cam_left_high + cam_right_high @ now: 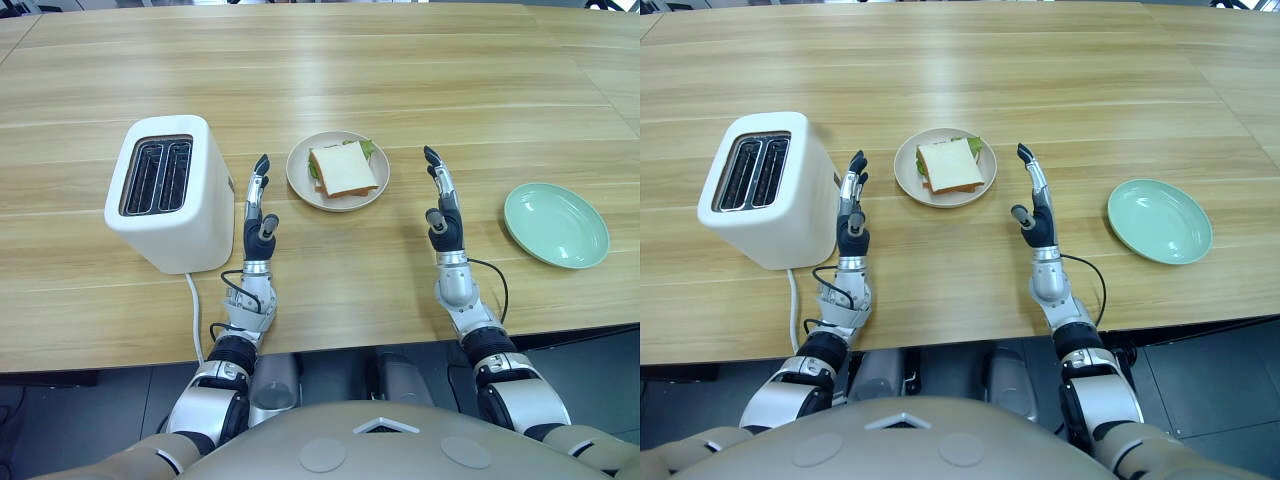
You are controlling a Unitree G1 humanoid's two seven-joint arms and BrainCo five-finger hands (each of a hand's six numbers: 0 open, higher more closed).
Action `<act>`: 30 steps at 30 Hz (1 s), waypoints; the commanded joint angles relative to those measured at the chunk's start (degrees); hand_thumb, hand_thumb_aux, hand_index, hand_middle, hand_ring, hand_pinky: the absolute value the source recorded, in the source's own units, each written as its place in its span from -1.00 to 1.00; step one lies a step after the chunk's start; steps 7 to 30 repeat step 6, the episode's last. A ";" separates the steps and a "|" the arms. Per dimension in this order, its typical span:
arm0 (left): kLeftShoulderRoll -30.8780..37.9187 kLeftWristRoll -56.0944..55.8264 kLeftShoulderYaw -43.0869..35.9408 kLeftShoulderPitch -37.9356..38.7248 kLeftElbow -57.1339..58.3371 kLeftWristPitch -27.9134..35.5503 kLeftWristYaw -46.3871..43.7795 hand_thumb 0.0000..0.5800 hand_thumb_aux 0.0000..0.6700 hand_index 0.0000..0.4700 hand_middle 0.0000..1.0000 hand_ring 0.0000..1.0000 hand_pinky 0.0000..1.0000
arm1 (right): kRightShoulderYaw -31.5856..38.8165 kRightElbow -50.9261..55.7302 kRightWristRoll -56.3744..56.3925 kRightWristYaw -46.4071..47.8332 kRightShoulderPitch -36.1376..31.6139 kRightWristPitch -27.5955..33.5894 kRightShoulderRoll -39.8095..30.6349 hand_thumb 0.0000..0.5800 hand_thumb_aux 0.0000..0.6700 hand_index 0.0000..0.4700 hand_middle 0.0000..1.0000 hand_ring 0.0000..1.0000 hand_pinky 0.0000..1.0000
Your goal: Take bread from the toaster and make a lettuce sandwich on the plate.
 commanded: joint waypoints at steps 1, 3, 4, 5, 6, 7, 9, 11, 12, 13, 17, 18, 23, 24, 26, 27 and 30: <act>0.13 1.26 0.10 0.93 -0.53 -0.61 0.69 -1.00 -1.00 -1.00 -1.00 -1.00 -1.00 | 0.12 0.77 -0.05 0.13 -0.43 0.82 0.21 -1.00 -1.00 -1.00 -1.00 -1.00 -1.00; 0.31 2.59 0.25 0.89 -0.85 -0.91 1.81 -1.00 -1.00 -1.00 -1.00 -1.00 -1.00 | 0.18 0.79 0.44 0.56 -0.74 0.73 0.52 -1.00 -1.00 -1.00 -1.00 -1.00 -1.00; 0.56 3.57 0.43 0.46 -0.74 -0.34 2.87 -1.00 -1.00 -1.00 -1.00 -1.00 -1.00 | 0.26 0.48 0.41 0.63 -0.92 0.50 0.67 -1.00 -1.00 -1.00 -1.00 -1.00 -1.00; 0.69 4.37 0.54 0.31 -0.79 0.05 3.70 -1.00 -1.00 -1.00 -1.00 -1.00 -1.00 | 0.29 0.03 0.35 0.67 -0.82 0.27 0.74 -1.00 -1.00 -1.00 -1.00 -1.00 -1.00; 0.99 5.83 0.62 0.00 -0.68 0.60 5.22 -1.00 -1.00 -1.00 -1.00 -1.00 -1.00 | 0.58 -0.42 -0.57 0.33 -0.90 0.10 0.74 -1.00 -1.00 -1.00 -1.00 -1.00 -1.00; 0.99 5.83 0.62 0.00 -0.68 0.60 5.22 -1.00 -1.00 -1.00 -1.00 -1.00 -1.00 | 0.58 -0.42 -0.57 0.33 -0.90 0.10 0.74 -1.00 -1.00 -1.00 -1.00 -1.00 -1.00; 0.99 5.83 0.62 0.00 -0.68 0.60 5.22 -1.00 -1.00 -1.00 -1.00 -1.00 -1.00 | 0.58 -0.42 -0.57 0.33 -0.90 0.10 0.74 -1.00 -1.00 -1.00 -1.00 -1.00 -1.00; 0.99 5.83 0.62 0.00 -0.68 0.60 5.22 -1.00 -1.00 -1.00 -1.00 -1.00 -1.00 | 0.58 -0.42 -0.57 0.33 -0.90 0.10 0.74 -1.00 -1.00 -1.00 -1.00 -1.00 -1.00; 0.99 5.83 0.62 0.00 -0.68 0.60 5.22 -1.00 -1.00 -1.00 -1.00 -1.00 -1.00 | 0.58 -0.42 -0.57 0.33 -0.90 0.10 0.74 -1.00 -1.00 -1.00 -1.00 -1.00 -1.00; 0.99 5.83 0.62 0.00 -0.68 0.60 5.22 -1.00 -1.00 -1.00 -1.00 -1.00 -1.00 | 0.58 -0.42 -0.57 0.33 -0.90 0.10 0.74 -1.00 -1.00 -1.00 -1.00 -1.00 -1.00; 0.99 5.83 0.62 0.00 -0.68 0.60 5.22 -1.00 -1.00 -1.00 -1.00 -1.00 -1.00 | 0.58 -0.42 -0.57 0.33 -0.90 0.10 0.74 -1.00 -1.00 -1.00 -1.00 -1.00 -1.00; 0.99 5.83 0.62 0.00 -0.68 0.60 5.22 -1.00 -1.00 -1.00 -1.00 -1.00 -1.00 | 0.58 -0.42 -0.57 0.33 -0.90 0.10 0.74 -1.00 -1.00 -1.00 -1.00 -1.00 -1.00; 0.99 5.83 0.62 0.00 -0.68 0.60 5.22 -1.00 -1.00 -1.00 -1.00 -1.00 -1.00 | 0.58 -0.42 -0.57 0.33 -0.90 0.10 0.74 -1.00 -1.00 -1.00 -1.00 -1.00 -1.00; 0.99 5.83 0.62 0.00 -0.68 0.60 5.22 -1.00 -1.00 -1.00 -1.00 -1.00 -1.00 | 0.58 -0.42 -0.57 0.33 -0.90 0.10 0.74 -1.00 -1.00 -1.00 -1.00 -1.00 -1.00; 0.99 5.83 0.62 0.00 -0.68 0.60 5.22 -1.00 -1.00 -1.00 -1.00 -1.00 -1.00 | 0.58 -0.42 -0.57 0.33 -0.90 0.10 0.74 -1.00 -1.00 -1.00 -1.00 -1.00 -1.00; 0.99 5.83 0.62 0.00 -0.68 0.60 5.22 -1.00 -1.00 -1.00 -1.00 -1.00 -1.00 | 0.58 -0.42 -0.57 0.33 -0.90 0.10 0.74 -1.00 -1.00 -1.00 -1.00 -1.00 -1.00; 0.99 5.83 0.62 0.00 -0.68 0.60 5.22 -1.00 -1.00 -1.00 -1.00 -1.00 -1.00 | 0.58 -0.42 -0.57 0.33 -0.90 0.10 0.74 -1.00 -1.00 -1.00 -1.00 -1.00 -1.00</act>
